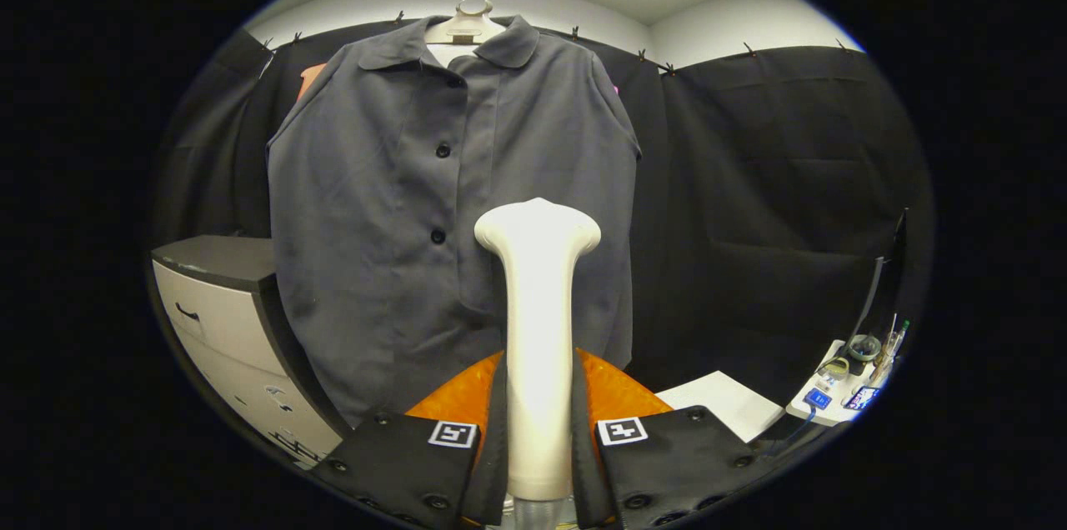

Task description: Iron the clothes twice with a garment steamer, once on the left side and once on the right side.

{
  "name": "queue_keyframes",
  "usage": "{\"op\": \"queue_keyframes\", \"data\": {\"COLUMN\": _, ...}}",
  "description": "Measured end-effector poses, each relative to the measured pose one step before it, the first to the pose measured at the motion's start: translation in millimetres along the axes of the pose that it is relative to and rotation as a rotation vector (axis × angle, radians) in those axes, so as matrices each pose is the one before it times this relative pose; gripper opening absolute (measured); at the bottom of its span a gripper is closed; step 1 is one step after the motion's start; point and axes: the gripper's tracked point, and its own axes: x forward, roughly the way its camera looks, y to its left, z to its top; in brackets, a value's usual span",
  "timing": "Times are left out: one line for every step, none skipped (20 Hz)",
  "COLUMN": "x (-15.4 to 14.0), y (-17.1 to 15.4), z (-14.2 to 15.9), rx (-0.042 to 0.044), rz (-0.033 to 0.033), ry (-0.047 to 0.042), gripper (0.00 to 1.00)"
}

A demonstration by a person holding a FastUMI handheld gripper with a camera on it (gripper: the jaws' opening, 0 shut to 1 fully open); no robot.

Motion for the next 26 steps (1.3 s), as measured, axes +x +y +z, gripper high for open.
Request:
{"op": "queue_keyframes", "data": {"x": -3.43, "y": 0.94, "z": -7.50, "rx": -0.00121, "rz": -0.00109, "ry": 0.01036, "gripper": 0.39}}
{"op": "queue_keyframes", "data": {"x": -2.57, "y": -0.09, "z": -8.08, "rx": 0.00263, "rz": -0.00380, "ry": 0.00947, "gripper": 0.39}}
{"op": "queue_keyframes", "data": {"x": -2.27, "y": -1.01, "z": -7.73, "rx": 0.00446, "rz": -0.00729, "ry": 0.01141, "gripper": 0.39}}
{"op": "queue_keyframes", "data": {"x": -1.66, "y": -0.62, "z": -8.76, "rx": 0.00204, "rz": -0.00681, "ry": 0.01422, "gripper": 0.39}}
{"op": "queue_keyframes", "data": {"x": -1.61, "y": -0.19, "z": -7.89, "rx": 0.00002, "rz": -0.00237, "ry": 0.01530, "gripper": 0.39}}
{"op": "queue_keyframes", "data": {"x": -0.47, "y": 1.13, "z": -7.02, "rx": -0.00101, "rz": 0.00161, "ry": 0.01345, "gripper": 0.39}}
{"op": "queue_keyframes", "data": {"x": -1.55, "y": 0.85, "z": -6.24, "rx": 0.00014, "rz": 0.00105, "ry": 0.01220, "gripper": 0.39}}
{"op": "queue_keyframes", "data": {"x": -1.97, "y": -0.19, "z": -6.85, "rx": -0.00043, "rz": -0.00250, "ry": 0.01083, "gripper": 0.39}}
{"op": "queue_keyframes", "data": {"x": -2.91, "y": -0.48, "z": -6.76, "rx": 0.00159, "rz": -0.00397, "ry": 0.00830, "gripper": 0.39}}
{"op": "queue_keyframes", "data": {"x": -1.97, "y": 0.04, "z": -5.72, "rx": 0.00656, "rz": -0.00318, "ry": 0.00590, "gripper": 0.39}}
{"op": "queue_keyframes", "data": {"x": -0.74, "y": 0.36, "z": -4.96, "rx": 0.00857, "rz": -0.00081, "ry": 0.00784, "gripper": 0.39}}
{"op": "queue_keyframes", "data": {"x": -1.47, "y": -0.56, "z": -5.46, "rx": 0.00436, "rz": -0.00115, "ry": 0.00980, "gripper": 0.39}}
{"op": "queue_keyframes", "data": {"x": -0.51, "y": -1.16, "z": -5.17, "rx": 0.00031, "rz": -0.00284, "ry": 0.01276, "gripper": 0.39}}
{"op": "queue_keyframes", "data": {"x": -0.51, "y": -1.59, "z": -5.01, "rx": -0.00211, "rz": -0.00575, "ry": 0.01270, "gripper": 0.39}}
{"op": "queue_keyframes", "data": {"x": -1.72, "y": -2.50, "z": -4.98, "rx": -0.00087, "rz": -0.00689, "ry": 0.01055, "gripper": 0.39}}
{"op": "queue_keyframes", "data": {"x": -2.08, "y": -2.30, "z": -3.02, "rx": 0.00142, "rz": -0.00385, "ry": 0.00679, "gripper": 0.39}}
{"op": "queue_keyframes", "data": {"x": -0.90, "y": 0.01, "z": -1.37, "rx": 0.00348, "rz": -0.00072, "ry": 0.00148, "gripper": 0.39}}
{"op": "queue_keyframes", "data": {"x": -1.38, "y": -0.79, "z": -0.62, "rx": 0.00586, "rz": -0.00254, "ry": -0.00190, "gripper": 0.39}}
{"op": "queue_keyframes", "data": {"x": -4.21, "y": -1.40, "z": -1.12, "rx": 0.00735, "rz": -0.00647, "ry": 0.00073, "gripper": 0.39}}
{"op": "queue_keyframes", "data": {"x": -4.81, "y": -0.99, "z": -1.02, "rx": 0.00673, "rz": -0.01029, "ry": 0.00171, "gripper": 0.39}}
{"op": "queue_keyframes", "data": {"x": -5.01, "y": -0.74, "z": -0.93, "rx": 0.00447, "rz": -0.00960, "ry": 0.00064, "gripper": 0.39}}
{"op": "queue_keyframes", "data": {"x": -5.83, "y": 0.63, "z": -0.13, "rx": 0.00276, "rz": -0.00473, "ry": 0.00175, "gripper": 0.39}}
{"op": "queue_keyframes", "data": {"x": -6.12, "y": 1.61, "z": -0.35, "rx": -0.00068, "rz": -0.00070, "ry": -0.00015, "gripper": 0.39}}
{"op": "queue_keyframes", "data": {"x": -7.28, "y": 2.28, "z": 0.60, "rx": -0.00238, "rz": 0.00085, "ry": -0.00119, "gripper": 0.39}}
{"op": "queue_keyframes", "data": {"x": -7.35, "y": 2.85, "z": 2.20, "rx": -0.00484, "rz": 0.00241, "ry": -0.00391, "gripper": 0.39}}
{"op": "queue_keyframes", "data": {"x": -7.59, "y": 3.85, "z": 3.95, "rx": -0.00494, "rz": 0.00347, "ry": -0.00716, "gripper": 0.39}}
